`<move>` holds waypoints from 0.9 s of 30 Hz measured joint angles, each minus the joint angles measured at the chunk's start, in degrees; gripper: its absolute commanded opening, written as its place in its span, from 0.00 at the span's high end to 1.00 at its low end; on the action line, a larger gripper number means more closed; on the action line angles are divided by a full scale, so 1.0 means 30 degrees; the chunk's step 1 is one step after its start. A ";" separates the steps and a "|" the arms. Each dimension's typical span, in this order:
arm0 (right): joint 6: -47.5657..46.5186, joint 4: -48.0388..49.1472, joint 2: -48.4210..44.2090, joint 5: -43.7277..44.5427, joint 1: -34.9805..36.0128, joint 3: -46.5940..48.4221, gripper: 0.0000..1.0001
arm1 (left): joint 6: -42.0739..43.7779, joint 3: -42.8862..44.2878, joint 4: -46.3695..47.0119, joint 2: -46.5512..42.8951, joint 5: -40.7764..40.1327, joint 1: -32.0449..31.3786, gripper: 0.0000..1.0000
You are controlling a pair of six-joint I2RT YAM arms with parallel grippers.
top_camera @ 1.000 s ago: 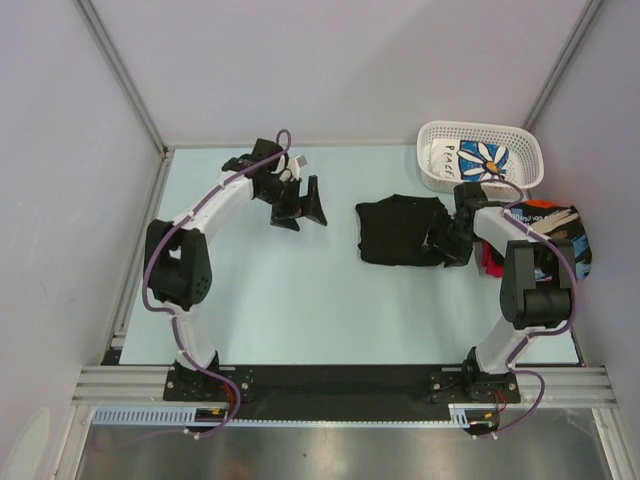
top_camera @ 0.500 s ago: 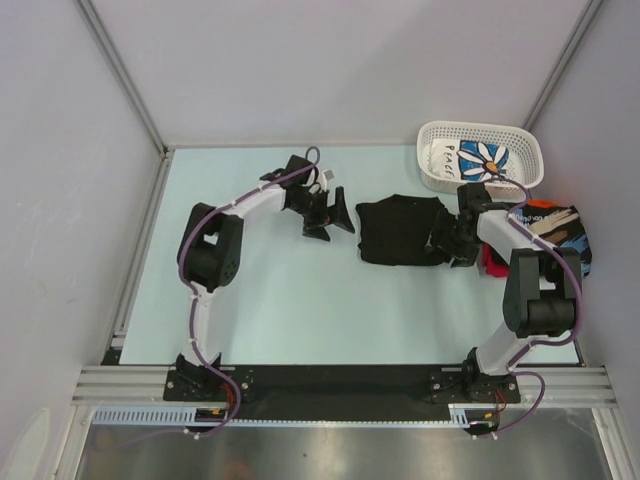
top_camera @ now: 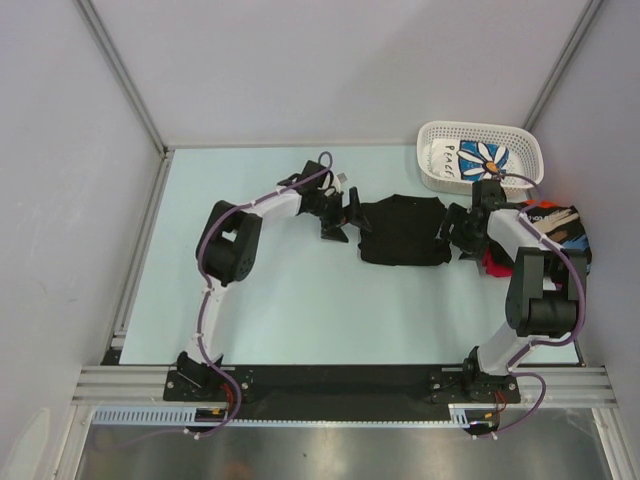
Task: Fold and stack the t-shirts
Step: Put the neatly folded tshirt into the corner of the board with the right arm
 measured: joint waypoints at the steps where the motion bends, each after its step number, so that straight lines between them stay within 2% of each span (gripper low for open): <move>1: 0.0000 0.0138 0.0000 -0.0168 -0.0066 0.0000 0.19 | -0.0138 0.0284 0.0044 0.0182 -0.0007 -0.0087 0.00; 9: 0.0022 0.1341 0.0634 -0.1260 -0.0561 0.0372 0.19 | -0.0962 0.2033 0.0291 0.1377 -0.0015 -0.0510 0.01; 17: 0.0058 0.2681 0.3643 -0.2120 -0.0605 0.1843 0.19 | -0.1472 0.3723 -0.0058 0.2390 -0.0299 -0.0707 0.01; 23: -0.0007 0.3162 0.5297 -0.2280 -0.0240 0.3876 0.21 | -0.1661 0.6499 -0.1049 0.3869 -0.0954 -0.0984 0.01; 25: -0.0015 0.3300 0.5646 -0.2317 0.0007 0.4277 0.24 | -0.1654 0.6936 -0.1377 0.4044 -0.1239 -0.1129 0.07; 26: -0.0015 0.3395 0.5756 -0.2331 0.0109 0.4386 0.26 | -0.1654 0.7060 -0.1530 0.4080 -0.1413 -0.1195 0.21; 27: -0.0022 0.3490 0.5916 -0.2390 0.0226 0.4524 0.29 | -0.1639 0.7155 -0.1668 0.4116 -0.1552 -0.1231 0.31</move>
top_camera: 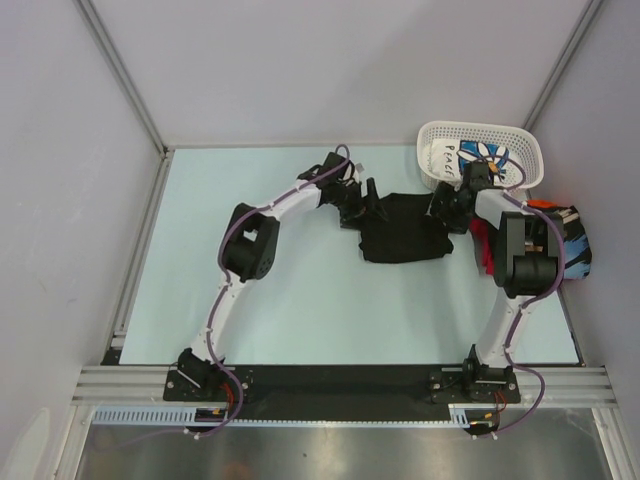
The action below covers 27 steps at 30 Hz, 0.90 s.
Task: Fold and stack the t-shirts
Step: Put the neatly folded tshirt into the corner of the board with the right arm
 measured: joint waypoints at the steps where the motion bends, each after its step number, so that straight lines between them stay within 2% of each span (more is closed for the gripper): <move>1: 0.0015 0.0124 0.0153 -0.0117 0.0109 0.0153 0.58 | 0.0131 0.0095 -0.0233 0.0066 -0.0226 -0.0044 0.43; 2: 0.0022 0.0240 0.0299 -0.0255 0.0204 0.0277 0.85 | 0.0000 0.0124 -0.0350 0.0160 -0.0408 -0.0073 0.82; 3: -0.0124 0.0401 0.0423 -0.0459 0.0284 0.0342 1.00 | 0.0080 0.0160 -0.0525 0.0299 -0.0532 -0.0080 1.00; 15: -0.0466 -0.0415 0.0736 -0.1173 0.0350 0.0794 1.00 | 0.0379 -0.0299 -0.0838 0.0415 -0.0867 -0.0109 1.00; 21: -0.0444 -0.1384 -0.1202 -0.1020 0.0393 0.0721 1.00 | 0.1217 -0.0364 -0.1821 -0.0386 -0.2492 -0.0204 1.00; 27: -0.0415 -0.2076 -0.3402 -0.1020 0.0444 0.1042 1.00 | 0.1792 -0.0015 -0.2419 -0.1741 -0.3031 -0.0342 1.00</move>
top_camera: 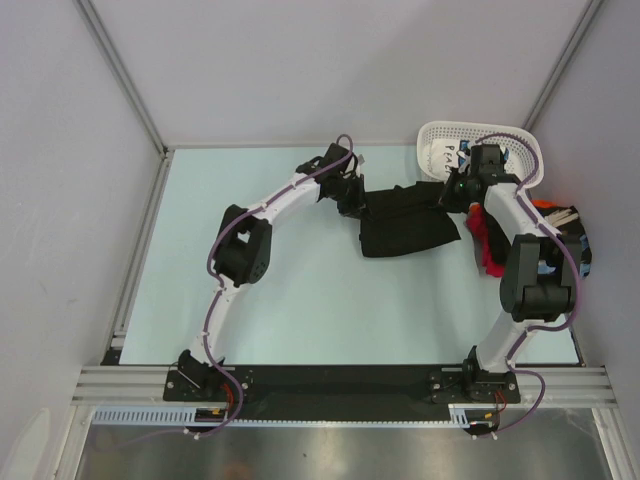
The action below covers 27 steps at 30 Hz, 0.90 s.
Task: Fold and stack the t-shirts
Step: Put the neatly folded tshirt into the corner of the board with the right arm
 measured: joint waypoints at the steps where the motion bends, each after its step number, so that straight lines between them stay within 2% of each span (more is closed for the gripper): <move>1: 0.0000 -0.0066 -0.0270 0.0015 -0.0022 0.0029 1.00 | 0.0095 0.0044 -0.0058 -0.0270 -0.0087 -0.0036 1.00; 8: 0.0015 -0.0393 -0.1348 0.0182 -0.0459 -0.0044 1.00 | 0.0597 0.0758 -0.0532 -0.1858 -0.0437 -0.0321 1.00; 20: -0.0321 -0.1268 -0.2965 0.0539 -0.1712 -0.0714 1.00 | 0.0634 0.3417 -0.1647 -0.1727 0.0058 -0.1676 1.00; 27: -0.0408 -0.2244 -0.3716 0.0998 -0.2484 -0.0437 1.00 | 0.0517 0.5537 -0.2106 -0.0641 0.0641 -0.2011 1.00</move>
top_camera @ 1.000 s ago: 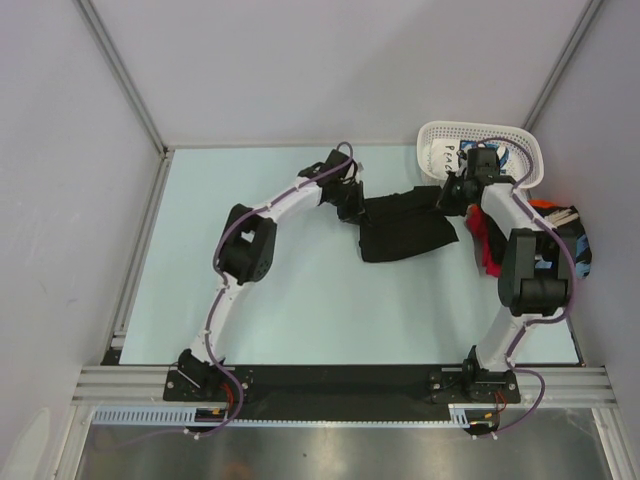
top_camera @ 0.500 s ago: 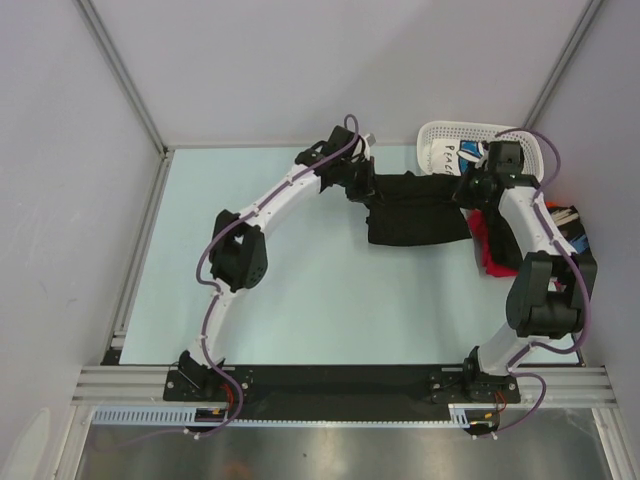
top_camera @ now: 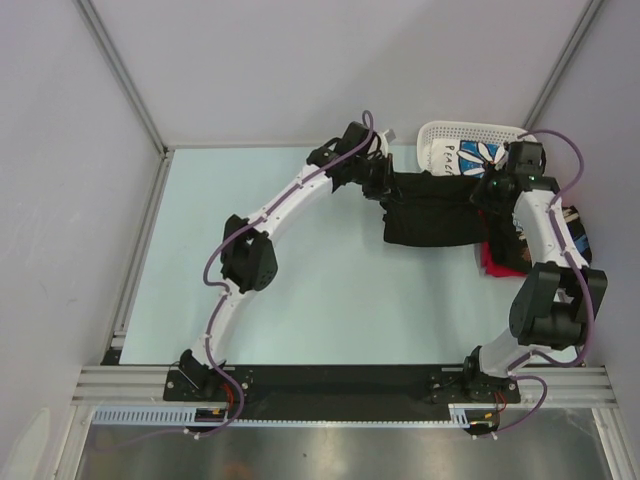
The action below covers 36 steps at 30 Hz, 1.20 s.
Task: Fold and stack the t-shirts
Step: Put the neatly folded tshirt into the corner of the board with the right arm
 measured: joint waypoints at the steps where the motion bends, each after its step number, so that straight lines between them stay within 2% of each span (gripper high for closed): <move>1: -0.0007 -0.0146 -0.0073 0.0051 -0.0138 0.0313 1.00 | -0.0087 0.0270 0.0102 0.0066 0.0087 -0.0073 1.00; 11: -0.0357 -0.0408 -0.2280 0.2710 -0.0663 0.1545 1.00 | -0.2506 0.0780 0.3971 0.0124 0.1843 -0.1173 1.00; 21: -0.1945 0.0226 -0.3038 0.6331 -0.1938 -0.0160 1.00 | -0.6273 0.0976 0.9697 0.1654 0.4328 -0.1851 1.00; 28: -0.2288 0.0860 -0.2761 0.6521 -0.3381 -0.1078 1.00 | -0.8349 0.0940 1.1854 0.3927 0.5311 -0.2244 1.00; 36: -0.2477 0.1610 -0.1231 0.6579 -0.3432 -0.1814 1.00 | -0.9304 0.0794 1.3180 0.4838 0.5923 -0.2353 1.00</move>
